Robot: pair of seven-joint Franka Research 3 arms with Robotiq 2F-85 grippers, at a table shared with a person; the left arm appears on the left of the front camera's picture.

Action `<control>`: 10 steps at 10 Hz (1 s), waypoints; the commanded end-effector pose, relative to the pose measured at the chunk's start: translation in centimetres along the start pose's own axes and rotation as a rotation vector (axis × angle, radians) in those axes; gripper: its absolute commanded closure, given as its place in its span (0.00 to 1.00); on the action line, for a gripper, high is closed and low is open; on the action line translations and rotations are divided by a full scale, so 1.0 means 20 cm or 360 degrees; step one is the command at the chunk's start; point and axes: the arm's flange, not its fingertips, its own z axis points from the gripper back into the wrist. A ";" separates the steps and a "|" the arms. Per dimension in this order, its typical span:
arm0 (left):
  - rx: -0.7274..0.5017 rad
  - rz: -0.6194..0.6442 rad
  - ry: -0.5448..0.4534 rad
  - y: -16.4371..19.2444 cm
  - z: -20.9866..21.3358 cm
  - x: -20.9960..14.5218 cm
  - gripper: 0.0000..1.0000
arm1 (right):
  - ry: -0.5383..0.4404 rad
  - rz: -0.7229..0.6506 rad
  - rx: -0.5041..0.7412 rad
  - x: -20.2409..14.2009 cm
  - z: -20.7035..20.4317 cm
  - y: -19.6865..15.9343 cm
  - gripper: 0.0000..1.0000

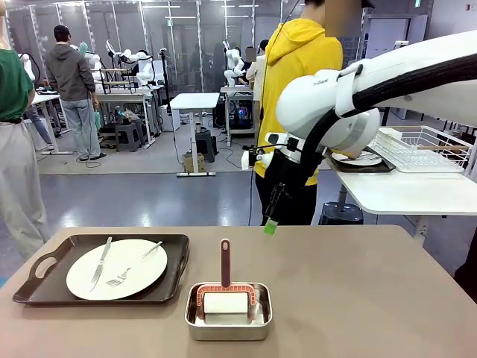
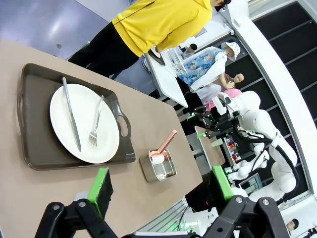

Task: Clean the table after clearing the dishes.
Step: When the left (or right) Handle tray is removed, use the left hand (or right hand) to clean the left (or right) side of the table with the Lint Roller.

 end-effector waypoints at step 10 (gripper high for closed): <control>-0.0008 -0.0007 -0.0007 -0.01 0.02 0.00 0.00 | 0.0385 0.0327 0.0303 0.49 -0.44 -0.08 0.00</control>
